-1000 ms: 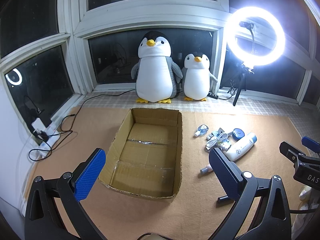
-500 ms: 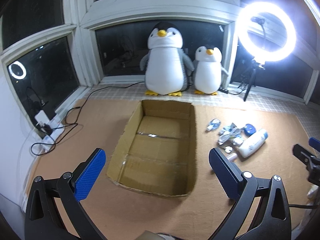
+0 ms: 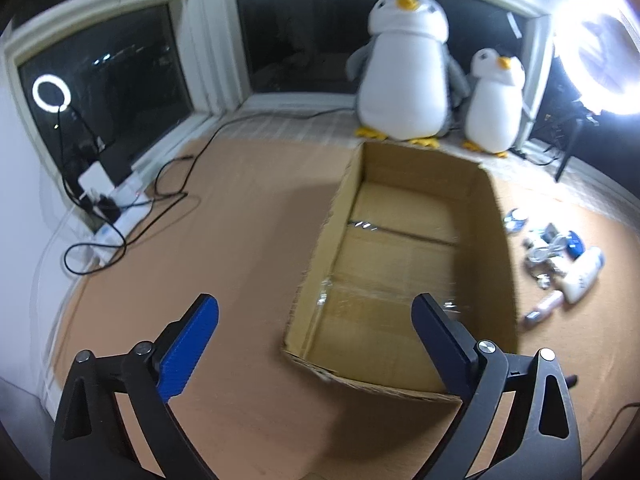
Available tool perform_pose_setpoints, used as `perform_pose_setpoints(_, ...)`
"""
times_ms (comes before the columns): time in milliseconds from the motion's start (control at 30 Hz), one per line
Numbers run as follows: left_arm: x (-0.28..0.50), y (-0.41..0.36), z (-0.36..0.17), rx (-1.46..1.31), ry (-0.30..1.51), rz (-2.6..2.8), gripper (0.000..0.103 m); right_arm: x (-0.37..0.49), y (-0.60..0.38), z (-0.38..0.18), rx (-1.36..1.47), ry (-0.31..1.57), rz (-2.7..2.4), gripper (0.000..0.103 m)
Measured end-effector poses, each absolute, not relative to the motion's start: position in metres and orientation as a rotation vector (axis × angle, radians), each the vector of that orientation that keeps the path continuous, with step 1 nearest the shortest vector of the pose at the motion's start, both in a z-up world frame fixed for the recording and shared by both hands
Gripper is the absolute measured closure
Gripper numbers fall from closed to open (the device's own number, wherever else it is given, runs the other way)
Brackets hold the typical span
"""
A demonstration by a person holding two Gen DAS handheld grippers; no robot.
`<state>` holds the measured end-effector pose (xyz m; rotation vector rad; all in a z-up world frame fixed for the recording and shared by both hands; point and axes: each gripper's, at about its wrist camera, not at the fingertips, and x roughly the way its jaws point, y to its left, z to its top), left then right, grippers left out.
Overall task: Organize rigid objects
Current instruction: 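Move the left tool onto the box wall while the right tool approaches the black cylinder, then grasp the black cylinder with the right gripper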
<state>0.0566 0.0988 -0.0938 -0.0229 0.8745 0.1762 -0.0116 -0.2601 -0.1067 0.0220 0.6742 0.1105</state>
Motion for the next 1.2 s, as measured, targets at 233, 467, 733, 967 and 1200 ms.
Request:
perform_pose_setpoints(233,0.075,0.112,-0.118,-0.039,0.934,0.201,0.021,-0.004,-0.267,-0.129,0.027,0.739,0.139,0.000)
perform_pose_setpoints(467,0.085,0.114,-0.136,-0.033,0.976,0.188,0.038,-0.001,-0.252,-0.147,-0.068,0.783,0.219,0.001)
perform_pose_setpoints(733,0.093,0.113,-0.148,-0.026,1.003,0.163,0.053,0.003,-0.228,-0.160,-0.184,0.818,0.347,0.014)
perform_pose_setpoints(967,0.097,0.112,-0.155,-0.041,1.019,0.144,0.065,0.010,-0.210,-0.178,-0.283,0.911,0.443,0.038)
perform_pose_setpoints(1200,0.098,0.112,-0.158,-0.046,1.025,0.129,0.073,0.015,-0.192,-0.193,-0.400,0.973,0.513,0.056)
